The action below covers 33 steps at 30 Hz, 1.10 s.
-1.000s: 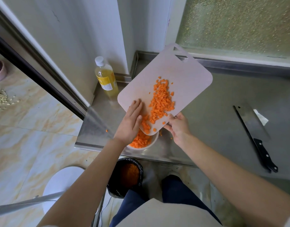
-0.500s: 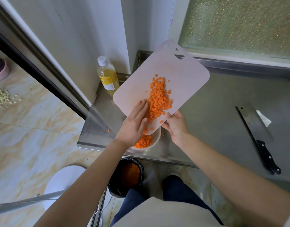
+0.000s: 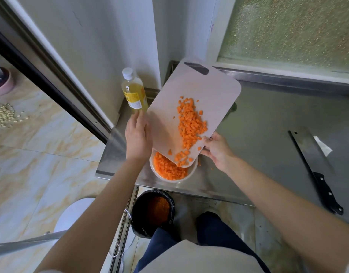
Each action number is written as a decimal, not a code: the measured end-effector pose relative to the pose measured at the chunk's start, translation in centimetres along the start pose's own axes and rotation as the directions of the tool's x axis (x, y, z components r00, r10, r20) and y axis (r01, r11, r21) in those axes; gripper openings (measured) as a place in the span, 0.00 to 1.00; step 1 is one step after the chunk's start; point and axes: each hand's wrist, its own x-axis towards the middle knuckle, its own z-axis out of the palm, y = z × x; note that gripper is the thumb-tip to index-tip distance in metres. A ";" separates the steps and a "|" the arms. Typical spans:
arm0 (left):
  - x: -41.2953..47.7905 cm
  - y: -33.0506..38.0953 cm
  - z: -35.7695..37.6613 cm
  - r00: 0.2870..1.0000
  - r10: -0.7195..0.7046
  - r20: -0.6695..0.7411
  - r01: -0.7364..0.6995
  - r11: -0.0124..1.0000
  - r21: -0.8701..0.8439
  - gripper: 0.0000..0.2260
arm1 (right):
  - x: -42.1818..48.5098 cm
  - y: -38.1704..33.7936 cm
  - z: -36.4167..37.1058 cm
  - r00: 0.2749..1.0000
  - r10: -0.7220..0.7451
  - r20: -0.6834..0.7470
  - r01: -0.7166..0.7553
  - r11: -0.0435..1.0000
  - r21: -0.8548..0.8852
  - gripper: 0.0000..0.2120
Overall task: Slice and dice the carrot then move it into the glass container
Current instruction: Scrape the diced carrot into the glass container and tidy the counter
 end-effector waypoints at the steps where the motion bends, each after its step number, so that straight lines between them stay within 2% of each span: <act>1: 0.5 -0.3 0.0 0.998 -0.060 0.018 0.060 0.998 -0.013 0.18 | 0.0 0.0 0.1 1.000 -0.005 0.019 0.005 1.000 -0.025 0.14; 5: 1.5 0.0 -0.4 0.932 -0.352 0.089 0.363 0.900 -0.243 0.12 | 0.4 -0.1 0.3 0.997 -0.038 0.069 0.045 0.994 -0.096 0.15; 7: 1.8 -0.1 -0.5 0.896 -0.439 0.072 0.437 0.839 -0.323 0.10 | 0.6 0.1 0.5 0.997 -0.066 0.049 0.072 0.987 -0.142 0.13; 9: 2.0 -0.2 -0.5 0.876 -0.479 0.061 0.464 0.799 -0.383 0.09 | 0.6 0.4 0.8 0.976 -0.208 -0.058 0.182 0.936 -0.300 0.10; 11: 2.0 -0.3 -0.3 0.866 -0.496 0.062 0.476 0.782 -0.403 0.10 | 0.0 0.4 1.1 0.876 -0.439 -0.198 0.303 0.822 -0.482 0.09; 12: 2.1 -0.3 -0.3 0.865 -0.499 0.059 0.477 0.780 -0.405 0.10 | -0.4 0.2 1.3 0.803 -0.561 -0.201 0.373 0.737 -0.563 0.11; 13: 2.1 -0.3 -0.3 0.864 -0.500 0.055 0.477 0.779 -0.407 0.10 | -0.5 -0.1 1.4 0.731 -0.668 -0.141 0.449 0.626 -0.637 0.14; 15: 2.2 -0.4 -0.3 0.865 -0.500 0.048 0.473 0.778 -0.412 0.10 | 0.0 -0.9 1.7 0.663 -0.743 0.089 0.543 0.396 -0.741 0.21; 17: 2.4 -0.5 -0.2 0.865 -0.500 0.051 0.472 0.774 -0.422 0.10 | 1.3 -1.9 2.0 0.676 -0.690 0.259 0.575 0.274 -0.771 0.25; 20: 2.5 -0.5 -0.3 0.857 -0.513 0.056 0.480 0.753 -0.449 0.10 | 3.1 -2.2 2.6 0.691 -0.620 0.372 0.588 0.182 -0.788 0.29; 29: 2.7 -0.6 -0.9 0.830 -0.557 0.028 0.506 0.731 -0.457 0.11 | 1.7 4.7 3.6 0.709 -0.564 0.424 0.630 0.234 -0.741 0.29; 33: 2.7 -0.4 -1.0 0.828 -0.560 0.025 0.503 0.723 -0.474 0.11 | 0.3 6.2 3.1 0.705 -0.494 0.509 0.662 0.199 -0.723 0.33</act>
